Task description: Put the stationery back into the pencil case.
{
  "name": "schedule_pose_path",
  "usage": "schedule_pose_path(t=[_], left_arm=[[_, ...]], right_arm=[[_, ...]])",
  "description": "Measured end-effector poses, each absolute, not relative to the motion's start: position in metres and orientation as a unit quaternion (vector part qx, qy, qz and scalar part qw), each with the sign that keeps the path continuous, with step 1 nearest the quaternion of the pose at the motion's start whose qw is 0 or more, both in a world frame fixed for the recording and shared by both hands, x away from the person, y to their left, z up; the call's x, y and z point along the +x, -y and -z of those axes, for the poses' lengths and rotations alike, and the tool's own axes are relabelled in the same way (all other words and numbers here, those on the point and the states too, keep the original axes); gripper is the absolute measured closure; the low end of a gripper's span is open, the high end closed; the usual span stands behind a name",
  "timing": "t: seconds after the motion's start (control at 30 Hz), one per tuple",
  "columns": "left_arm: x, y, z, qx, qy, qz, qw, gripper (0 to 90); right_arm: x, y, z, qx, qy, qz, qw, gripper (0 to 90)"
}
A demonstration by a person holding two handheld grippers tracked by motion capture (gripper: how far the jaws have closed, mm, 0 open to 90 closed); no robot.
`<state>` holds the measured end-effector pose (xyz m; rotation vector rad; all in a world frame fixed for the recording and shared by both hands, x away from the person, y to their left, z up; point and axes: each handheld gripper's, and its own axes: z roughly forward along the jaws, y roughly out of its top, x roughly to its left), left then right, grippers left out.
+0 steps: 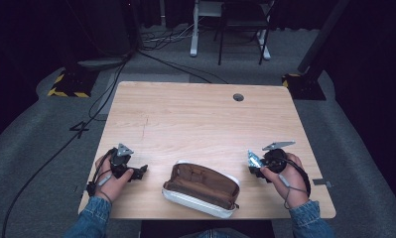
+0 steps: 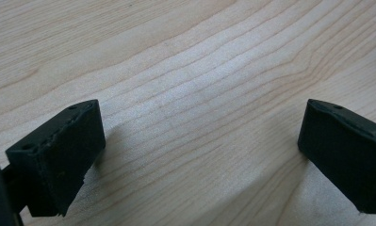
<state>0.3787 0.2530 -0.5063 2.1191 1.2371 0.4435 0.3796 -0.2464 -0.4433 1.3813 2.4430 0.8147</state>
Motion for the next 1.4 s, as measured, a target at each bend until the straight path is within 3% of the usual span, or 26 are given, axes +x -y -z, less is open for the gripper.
schedule_pose_path(t=[0.67, 1.4], left_arm=[[0.379, -0.253, 0.506, 0.807, -0.469, -0.169, 0.317, 1.1], [0.379, -0.253, 0.506, 0.807, -0.469, -0.169, 0.317, 1.1]], right_arm=[[0.362, 0.247, 0.403, 0.449, -0.825, -0.319, 0.128, 39.8], [0.321, 0.210, 0.362, 0.359, -0.846, -0.373, 0.127, 39.8]])
